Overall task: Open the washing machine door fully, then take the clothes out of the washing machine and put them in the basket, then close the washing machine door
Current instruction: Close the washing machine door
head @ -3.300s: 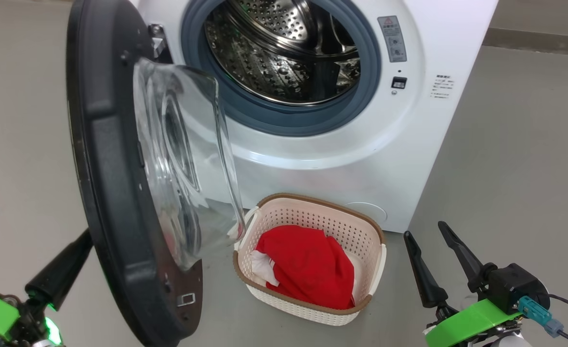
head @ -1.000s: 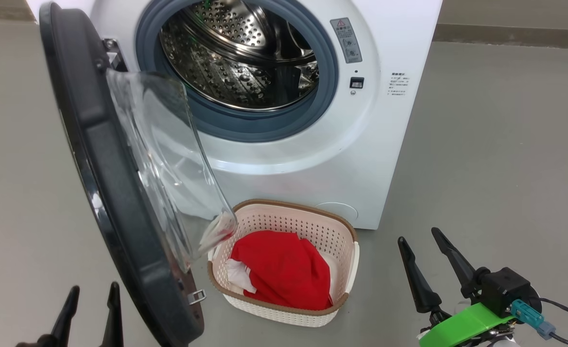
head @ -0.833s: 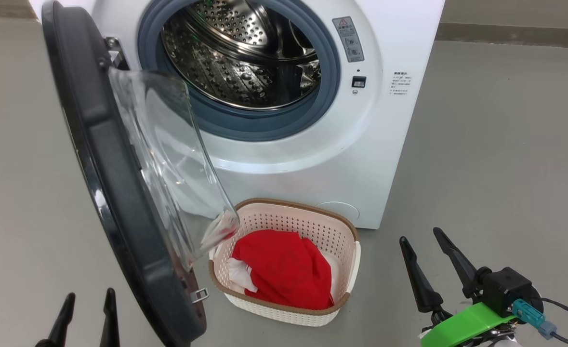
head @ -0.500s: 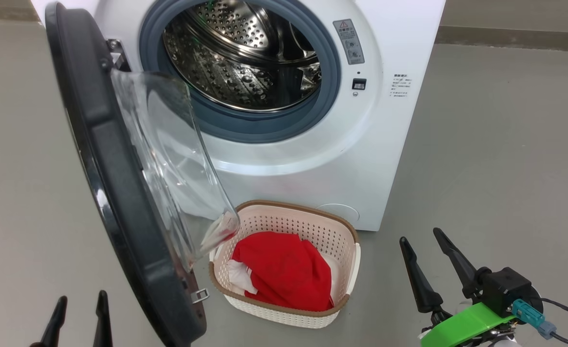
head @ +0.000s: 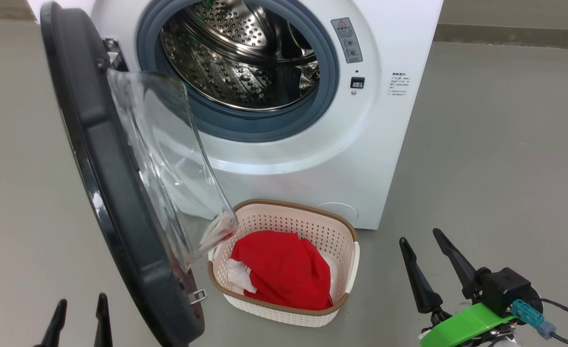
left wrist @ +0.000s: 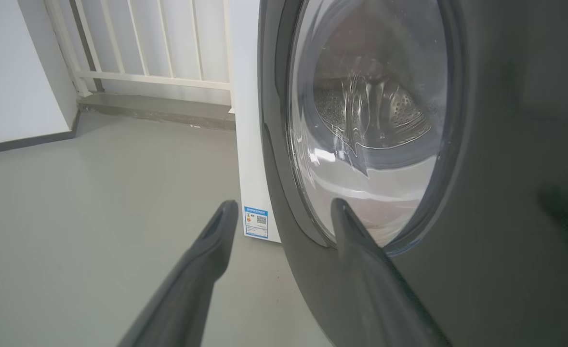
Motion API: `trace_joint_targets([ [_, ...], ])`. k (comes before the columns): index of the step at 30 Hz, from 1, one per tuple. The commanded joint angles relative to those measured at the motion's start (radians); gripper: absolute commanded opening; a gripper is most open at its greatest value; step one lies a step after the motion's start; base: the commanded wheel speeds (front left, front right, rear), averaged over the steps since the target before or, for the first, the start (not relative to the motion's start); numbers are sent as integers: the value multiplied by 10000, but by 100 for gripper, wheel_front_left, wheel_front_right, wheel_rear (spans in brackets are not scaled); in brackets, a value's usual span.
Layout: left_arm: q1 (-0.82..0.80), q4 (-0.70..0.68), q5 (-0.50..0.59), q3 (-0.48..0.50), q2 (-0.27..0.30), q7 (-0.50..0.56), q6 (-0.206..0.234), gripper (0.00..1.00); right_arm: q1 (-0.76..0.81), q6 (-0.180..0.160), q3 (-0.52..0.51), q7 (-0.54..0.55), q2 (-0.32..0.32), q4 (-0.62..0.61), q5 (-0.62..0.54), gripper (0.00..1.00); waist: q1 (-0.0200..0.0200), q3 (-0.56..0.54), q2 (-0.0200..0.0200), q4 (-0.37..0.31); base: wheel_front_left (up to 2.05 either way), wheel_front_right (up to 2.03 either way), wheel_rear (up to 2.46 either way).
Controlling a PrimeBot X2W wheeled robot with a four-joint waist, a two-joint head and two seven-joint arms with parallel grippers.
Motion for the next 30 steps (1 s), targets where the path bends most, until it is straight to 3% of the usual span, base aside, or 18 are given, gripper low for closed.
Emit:
trace_joint_targets([
  [1, -379, -138, 106, 364, 110, -122, -22, 100, -216, 35, 215, -65, 10, -207, 34, 100, 0, 8, 0, -2, 0, 0, 0],
  [2, -372, -29, 62, 382, 93, -122, 6, 100, -218, 35, 217, -65, 10, -205, 42, 100, 0, 12, 0, -2, 0, 0, 0],
  [3, -388, 72, -20, 444, 73, -122, 111, 39, -218, 35, 217, -65, 10, -214, 65, 100, 0, 18, 0, -1, 0, 0, 0],
  [4, -443, 134, -188, 527, 51, -122, 216, 0, -219, 35, 220, -65, 10, -226, 81, 100, 0, 26, 0, -2, 0, 0, 0],
  [9, -926, 130, -1445, 668, -5, -69, 332, 0, -203, 35, 219, -65, 10, -226, 99, 100, 0, 39, 0, 31, 0, 0, 0],
  [12, -1369, -164, -3592, 650, -16, 373, 321, 0, -205, 35, 221, -65, 10, -208, 119, 100, 0, 17, 0, 59, 0, 0, 0],
  [15, -1588, -733, -6026, 499, -18, 1036, 595, 0, -197, 35, 250, -65, 10, -200, 161, 100, 0, -35, 0, 60, 0, 0, 0],
  [22, -1527, -2865, -11663, 178, -20, 3438, 1899, 0, -121, 35, 183, -65, 10, -120, 213, 100, 0, -142, 0, 41, 0, 0, 0],
  [27, -1392, -4307, -13365, 181, -21, 4582, 2891, 0, -81, 35, 195, -65, 10, -35, 267, 100, 0, -128, 0, 10, 0, 0, 0],
  [30, -1307, -4977, -13845, 9, -21, 4943, 3230, 0, -115, 35, 186, -65, 10, -28, 352, 100, 0, -88, 0, -21, 0, 0, 0],
])
